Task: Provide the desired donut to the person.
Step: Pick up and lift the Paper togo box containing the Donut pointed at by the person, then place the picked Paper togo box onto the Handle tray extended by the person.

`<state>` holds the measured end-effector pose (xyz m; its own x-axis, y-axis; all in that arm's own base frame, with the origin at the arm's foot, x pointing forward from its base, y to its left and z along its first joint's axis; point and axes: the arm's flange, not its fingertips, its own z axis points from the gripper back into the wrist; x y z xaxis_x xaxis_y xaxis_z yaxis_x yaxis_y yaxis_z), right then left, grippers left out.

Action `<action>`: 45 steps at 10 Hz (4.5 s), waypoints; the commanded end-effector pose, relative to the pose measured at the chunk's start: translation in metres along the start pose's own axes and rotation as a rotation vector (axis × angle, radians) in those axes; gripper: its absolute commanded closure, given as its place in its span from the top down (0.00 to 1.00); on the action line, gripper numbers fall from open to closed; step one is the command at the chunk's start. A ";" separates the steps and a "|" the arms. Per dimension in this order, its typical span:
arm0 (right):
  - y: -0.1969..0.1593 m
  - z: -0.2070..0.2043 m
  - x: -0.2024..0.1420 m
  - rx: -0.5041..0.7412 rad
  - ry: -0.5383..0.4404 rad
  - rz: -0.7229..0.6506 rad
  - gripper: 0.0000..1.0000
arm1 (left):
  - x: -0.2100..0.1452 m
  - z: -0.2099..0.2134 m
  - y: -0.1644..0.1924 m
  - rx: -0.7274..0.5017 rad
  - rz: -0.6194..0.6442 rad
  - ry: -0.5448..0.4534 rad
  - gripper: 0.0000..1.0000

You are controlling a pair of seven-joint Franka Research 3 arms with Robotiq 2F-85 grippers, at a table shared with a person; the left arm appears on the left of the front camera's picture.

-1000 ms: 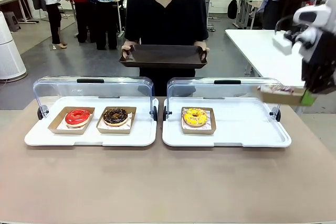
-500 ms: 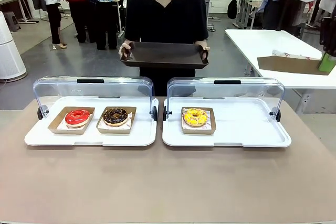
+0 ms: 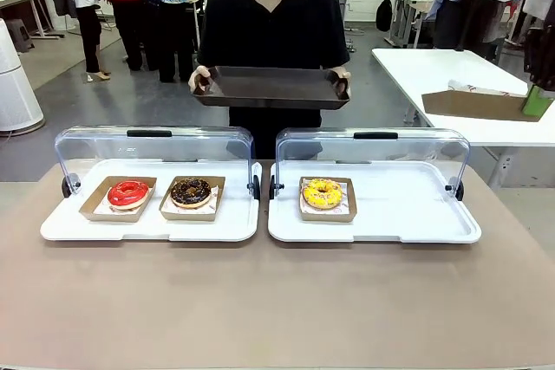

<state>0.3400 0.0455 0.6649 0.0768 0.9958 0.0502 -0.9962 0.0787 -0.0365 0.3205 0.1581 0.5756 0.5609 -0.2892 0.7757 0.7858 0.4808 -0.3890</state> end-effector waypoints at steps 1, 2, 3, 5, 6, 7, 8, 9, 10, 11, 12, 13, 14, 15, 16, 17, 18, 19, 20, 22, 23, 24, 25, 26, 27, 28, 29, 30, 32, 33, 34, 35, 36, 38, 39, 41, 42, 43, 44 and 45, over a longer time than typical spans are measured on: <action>0.004 -0.001 0.002 -0.001 0.008 -0.013 0.00 | -0.002 0.001 0.000 -0.003 -0.022 -0.009 1.00; 0.004 -0.001 0.002 -0.001 0.008 -0.013 0.00 | -0.002 0.001 0.000 -0.003 -0.022 -0.009 1.00; 0.004 -0.001 0.002 -0.001 0.008 -0.013 0.00 | -0.002 0.001 0.000 -0.003 -0.022 -0.009 1.00; 0.004 -0.001 0.002 -0.001 0.008 -0.013 0.00 | -0.002 0.001 0.000 -0.003 -0.022 -0.009 1.00; 0.004 -0.001 0.002 -0.001 0.008 -0.013 0.00 | -0.002 0.001 0.000 -0.003 -0.022 -0.009 1.00; 0.004 -0.001 0.002 -0.001 0.008 -0.013 0.00 | -0.002 0.001 0.000 -0.003 -0.022 -0.009 1.00; 0.004 -0.001 0.002 -0.001 0.008 -0.013 0.00 | -0.002 0.001 0.000 -0.003 -0.022 -0.009 1.00; 0.004 -0.001 0.002 -0.001 0.008 -0.013 0.00 | -0.002 0.001 0.000 -0.003 -0.022 -0.009 1.00; 0.004 -0.001 0.002 -0.001 0.008 -0.013 0.00 | -0.002 0.001 0.000 -0.003 -0.022 -0.009 1.00; 0.004 -0.001 0.002 -0.001 0.008 -0.013 0.00 | -0.002 0.001 0.000 -0.003 -0.022 -0.009 1.00; 0.004 -0.001 0.002 -0.001 0.008 -0.013 0.00 | -0.002 0.001 0.000 -0.003 -0.022 -0.009 1.00; 0.004 -0.001 0.002 -0.001 0.008 -0.013 0.00 | -0.002 0.001 0.000 -0.003 -0.022 -0.009 1.00; 0.004 -0.001 0.002 -0.001 0.008 -0.013 0.00 | -0.002 0.001 0.000 -0.003 -0.022 -0.009 1.00; 0.002 0.001 0.000 -0.004 -0.001 0.000 0.01 | -0.002 0.001 0.000 -0.003 -0.022 -0.009 1.00; 0.002 0.012 0.017 -0.035 0.013 0.028 0.01 | -0.002 0.001 0.000 -0.003 -0.022 -0.009 1.00; -0.006 0.028 0.037 -0.061 0.008 0.059 0.01 | -0.002 0.001 0.000 -0.003 -0.022 -0.009 1.00; -0.019 0.046 0.059 -0.089 -0.003 0.070 0.01 | -0.002 0.001 0.000 -0.003 -0.022 -0.009 1.00; -0.029 0.055 0.078 -0.082 -0.017 0.084 0.01 | -0.002 0.001 0.000 -0.003 -0.022 -0.009 1.00; -0.038 0.059 0.095 -0.088 -0.015 0.092 0.01 | -0.002 0.001 0.000 -0.003 -0.022 -0.009 1.00; -0.069 0.062 0.136 -0.083 -0.030 0.078 0.01 | -0.002 0.001 0.000 -0.003 -0.022 -0.009 1.00; -0.084 0.060 0.156 -0.067 -0.042 0.081 0.01 | -0.002 0.001 0.000 -0.003 -0.022 -0.009 1.00; -0.093 0.052 0.174 -0.057 -0.041 0.109 0.01 | -0.002 0.001 0.000 -0.003 -0.022 -0.009 1.00; -0.101 0.044 0.192 -0.063 -0.043 0.131 0.01 | -0.002 0.001 0.000 -0.003 -0.022 -0.009 1.00; -0.116 0.037 0.206 -0.077 -0.047 0.126 0.01 | -0.002 0.001 0.000 -0.003 -0.022 -0.009 1.00; -0.129 0.028 0.214 -0.082 -0.060 0.118 0.01 | -0.002 0.001 0.000 -0.003 -0.022 -0.009 1.00; -0.138 0.016 0.219 -0.094 -0.068 0.105 0.01 | -0.002 0.001 0.000 -0.003 -0.022 -0.009 1.00; -0.141 0.002 0.223 -0.105 -0.049 0.092 0.01 | -0.002 0.001 0.000 -0.003 -0.022 -0.009 1.00; -0.144 -0.011 0.227 -0.113 -0.043 0.080 0.01 | -0.002 0.001 0.000 -0.003 -0.022 -0.009 1.00; -0.153 -0.029 0.230 -0.147 -0.040 0.104 0.01 | -0.002 0.001 0.000 -0.003 -0.022 -0.009 1.00; -0.152 -0.042 0.229 -0.162 -0.042 0.131 0.01 | -0.002 0.001 0.000 -0.003 -0.022 -0.009 1.00; -0.154 -0.054 0.227 -0.169 -0.046 0.138 0.01 | -0.002 0.001 0.000 -0.003 -0.022 -0.009 1.00; -0.158 -0.061 0.226 -0.162 -0.053 0.145 0.01 | -0.002 0.001 0.000 -0.003 -0.022 -0.009 1.00; -0.162 -0.069 0.225 -0.145 -0.045 0.143 0.01 | -0.002 0.001 0.000 -0.003 -0.022 -0.009 1.00; -0.163 -0.088 0.220 -0.117 -0.034 0.131 0.01 | -0.002 0.001 0.000 -0.003 -0.022 -0.009 1.00; -0.166 -0.097 0.218 -0.091 -0.028 0.128 0.01 | -0.002 0.001 0.000 -0.003 -0.022 -0.009 1.00; -0.174 -0.110 0.216 -0.054 -0.028 0.137 0.01 | -0.002 0.001 0.000 -0.003 -0.022 -0.009 1.00; -0.176 -0.114 0.217 -0.041 -0.021 0.144 0.01 | -0.002 0.001 0.000 -0.003 -0.022 -0.009 1.00; -0.177 -0.117 0.218 -0.023 -0.023 0.152 0.01 | -0.002 0.001 0.000 -0.003 -0.022 -0.009 1.00; -0.179 -0.117 0.218 -0.015 -0.024 0.154 0.01 | -0.002 0.001 0.000 -0.003 -0.022 -0.009 1.00; -0.180 -0.116 0.218 -0.014 -0.024 0.159 0.59 | -0.002 0.001 0.000 -0.003 -0.022 -0.009 1.00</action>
<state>0.5377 0.2548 0.5626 -0.0594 0.9969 0.0509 -0.9956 -0.0555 -0.0748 0.3206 0.1578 0.5758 0.5606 -0.2903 0.7755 0.7862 0.4808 -0.3883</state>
